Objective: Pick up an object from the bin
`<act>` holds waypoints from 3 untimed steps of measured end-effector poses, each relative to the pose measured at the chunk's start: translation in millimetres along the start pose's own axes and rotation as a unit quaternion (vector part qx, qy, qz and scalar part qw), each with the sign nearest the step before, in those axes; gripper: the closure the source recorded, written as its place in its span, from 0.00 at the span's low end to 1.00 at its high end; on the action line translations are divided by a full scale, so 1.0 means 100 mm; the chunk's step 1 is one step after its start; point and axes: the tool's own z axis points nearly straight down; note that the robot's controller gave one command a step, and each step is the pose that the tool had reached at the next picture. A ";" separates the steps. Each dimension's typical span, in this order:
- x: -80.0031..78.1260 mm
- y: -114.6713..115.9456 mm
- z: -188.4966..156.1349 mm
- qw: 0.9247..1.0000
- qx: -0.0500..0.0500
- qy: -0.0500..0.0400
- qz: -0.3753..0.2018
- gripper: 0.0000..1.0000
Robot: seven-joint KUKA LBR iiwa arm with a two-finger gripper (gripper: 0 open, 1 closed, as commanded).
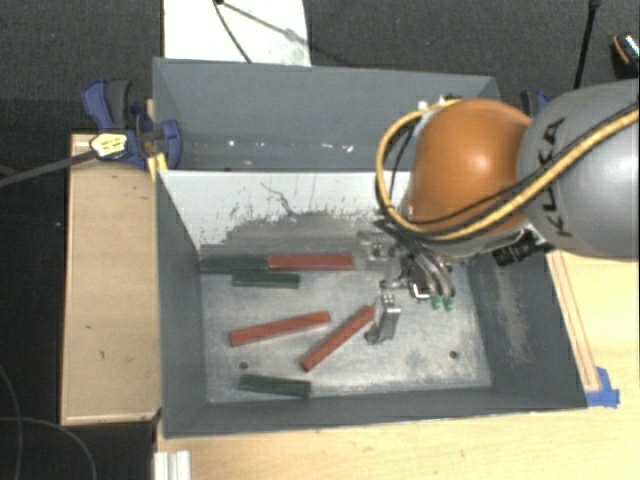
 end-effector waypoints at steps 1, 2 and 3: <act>-0.40 -0.64 1.30 0.998 0.001 -0.001 -0.064 0.00; -0.31 -0.32 1.35 0.997 -0.001 -0.002 -0.072 0.00; -0.59 -0.74 1.10 0.992 0.001 -0.006 -0.129 0.00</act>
Offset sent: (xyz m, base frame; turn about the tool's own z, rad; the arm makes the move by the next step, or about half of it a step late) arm 0.0397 -0.0613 -0.1260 -0.1315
